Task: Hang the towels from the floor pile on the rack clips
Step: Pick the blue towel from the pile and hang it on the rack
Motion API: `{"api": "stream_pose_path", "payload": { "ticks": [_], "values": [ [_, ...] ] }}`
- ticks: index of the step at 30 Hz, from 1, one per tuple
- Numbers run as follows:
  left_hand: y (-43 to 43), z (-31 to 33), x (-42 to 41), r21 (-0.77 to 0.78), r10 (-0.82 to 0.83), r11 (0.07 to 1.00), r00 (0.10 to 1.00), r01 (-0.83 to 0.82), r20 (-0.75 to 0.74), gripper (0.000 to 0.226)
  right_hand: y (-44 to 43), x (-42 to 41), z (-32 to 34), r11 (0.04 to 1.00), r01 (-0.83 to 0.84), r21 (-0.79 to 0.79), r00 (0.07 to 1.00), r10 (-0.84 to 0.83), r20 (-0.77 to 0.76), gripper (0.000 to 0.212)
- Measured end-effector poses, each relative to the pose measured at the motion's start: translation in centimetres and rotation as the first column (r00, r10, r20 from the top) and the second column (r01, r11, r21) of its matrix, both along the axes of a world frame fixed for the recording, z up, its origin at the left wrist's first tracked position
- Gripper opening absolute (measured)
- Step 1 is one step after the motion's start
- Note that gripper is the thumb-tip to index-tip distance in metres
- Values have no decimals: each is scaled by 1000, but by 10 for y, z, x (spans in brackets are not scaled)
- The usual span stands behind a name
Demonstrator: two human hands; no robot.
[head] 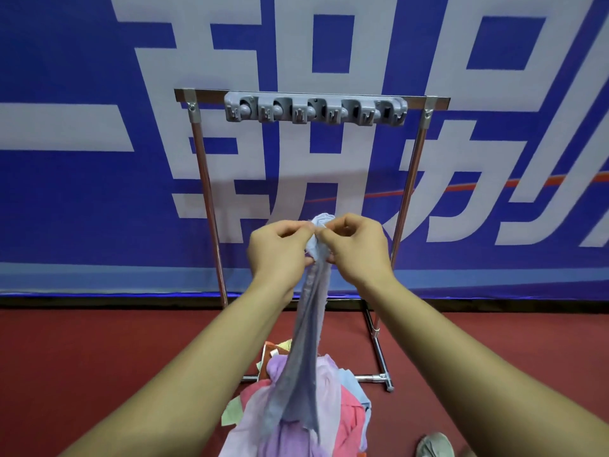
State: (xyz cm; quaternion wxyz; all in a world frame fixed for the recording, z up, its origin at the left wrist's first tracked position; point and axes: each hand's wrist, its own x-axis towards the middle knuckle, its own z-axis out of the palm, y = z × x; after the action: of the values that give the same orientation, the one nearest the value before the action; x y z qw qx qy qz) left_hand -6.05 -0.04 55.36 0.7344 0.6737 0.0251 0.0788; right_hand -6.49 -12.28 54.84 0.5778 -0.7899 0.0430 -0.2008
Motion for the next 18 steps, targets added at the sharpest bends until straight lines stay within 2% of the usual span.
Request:
{"api": "stream_pose_path", "payload": {
  "ticks": [6,7,9,11,15,17,18],
  "values": [
    [-1,-7,-9,8,63,998,997,-63,-34,17,4,-6,-3,990,-67,128,998,68,-4,10],
    [-1,-5,-11,-61,53,997,996,-57,-66,24,5,-8,-4,987,-87,136,996,90,-19,10],
    [-2,0,-15,-217,-11,976,988,-22,-152,38,6,-9,-8,991,-110,78,992,115,-57,30],
    [0,1,-16,-286,-95,957,978,38,-185,46,6,-11,-12,995,-96,-25,993,94,-75,43],
    [7,-6,-18,-330,-188,935,970,130,-151,40,1,-13,-14,999,-1,-48,1000,0,-4,19],
    [12,-14,-16,-273,-187,950,976,151,-111,31,-3,-13,-12,995,12,-95,999,-9,31,14],
    [16,-19,-14,-196,-153,971,985,135,-81,28,-4,-14,-10,993,1,-115,999,3,40,13]
  ]
}}
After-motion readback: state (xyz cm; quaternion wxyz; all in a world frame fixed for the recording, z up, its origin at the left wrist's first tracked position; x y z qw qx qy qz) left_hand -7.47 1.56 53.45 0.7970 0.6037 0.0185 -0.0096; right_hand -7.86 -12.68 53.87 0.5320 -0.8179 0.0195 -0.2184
